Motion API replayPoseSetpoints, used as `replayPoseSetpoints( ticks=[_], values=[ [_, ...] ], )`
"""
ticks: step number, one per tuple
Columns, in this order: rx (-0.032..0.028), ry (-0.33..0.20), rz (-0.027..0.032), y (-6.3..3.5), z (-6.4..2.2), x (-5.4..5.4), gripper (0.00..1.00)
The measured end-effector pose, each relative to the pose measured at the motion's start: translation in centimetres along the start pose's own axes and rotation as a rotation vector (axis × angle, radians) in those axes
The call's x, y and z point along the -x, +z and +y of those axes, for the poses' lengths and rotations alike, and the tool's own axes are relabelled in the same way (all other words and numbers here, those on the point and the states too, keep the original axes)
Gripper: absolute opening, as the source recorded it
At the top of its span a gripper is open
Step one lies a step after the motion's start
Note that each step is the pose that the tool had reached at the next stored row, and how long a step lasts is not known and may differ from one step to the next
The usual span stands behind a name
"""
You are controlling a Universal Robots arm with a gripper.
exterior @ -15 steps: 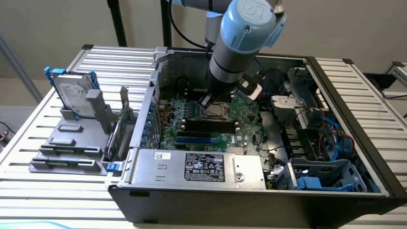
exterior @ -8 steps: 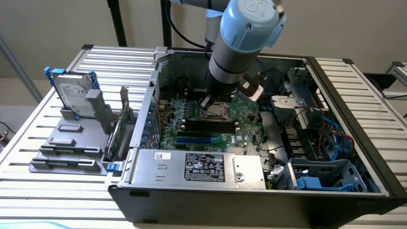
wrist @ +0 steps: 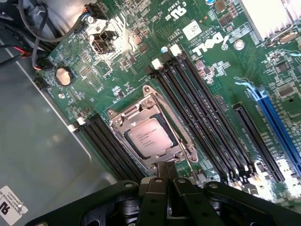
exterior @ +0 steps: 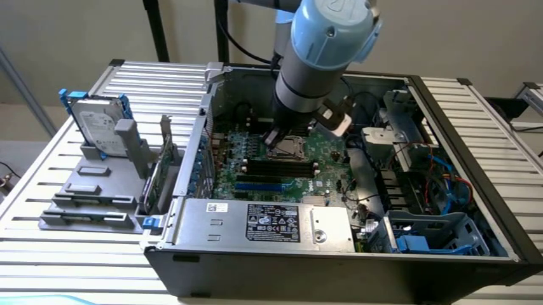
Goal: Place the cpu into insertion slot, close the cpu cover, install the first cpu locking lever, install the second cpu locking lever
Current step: 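Install the second cpu locking lever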
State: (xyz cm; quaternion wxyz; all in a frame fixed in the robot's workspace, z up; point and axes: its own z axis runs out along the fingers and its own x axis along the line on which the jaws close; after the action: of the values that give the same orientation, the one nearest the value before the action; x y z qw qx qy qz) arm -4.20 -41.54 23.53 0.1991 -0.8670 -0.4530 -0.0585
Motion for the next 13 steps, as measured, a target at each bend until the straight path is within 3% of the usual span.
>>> replayPoseSetpoints(
  ticks=[13],
  values=[
    [0.0045, 0.001, -0.0070, -0.98, -0.45, 1.7, 0.11]
  ],
)
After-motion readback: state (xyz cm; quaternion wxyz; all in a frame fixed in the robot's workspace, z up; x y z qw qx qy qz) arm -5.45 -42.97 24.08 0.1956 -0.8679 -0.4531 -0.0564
